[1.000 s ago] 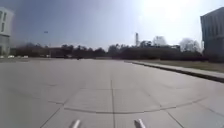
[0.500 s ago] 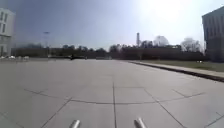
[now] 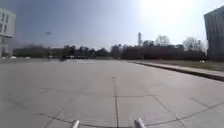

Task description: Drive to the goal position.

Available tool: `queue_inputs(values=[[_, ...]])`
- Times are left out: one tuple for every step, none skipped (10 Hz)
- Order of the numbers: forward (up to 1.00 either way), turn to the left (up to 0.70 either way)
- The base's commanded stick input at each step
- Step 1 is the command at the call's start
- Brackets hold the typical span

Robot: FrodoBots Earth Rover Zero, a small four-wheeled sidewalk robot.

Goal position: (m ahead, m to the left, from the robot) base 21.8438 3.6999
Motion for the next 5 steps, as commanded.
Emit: queue_inputs(values=[[1.00, 0.00], [1.00, 0.00], [1.00, 0.00], [1.00, 0.00], [1.00, 0.00]])
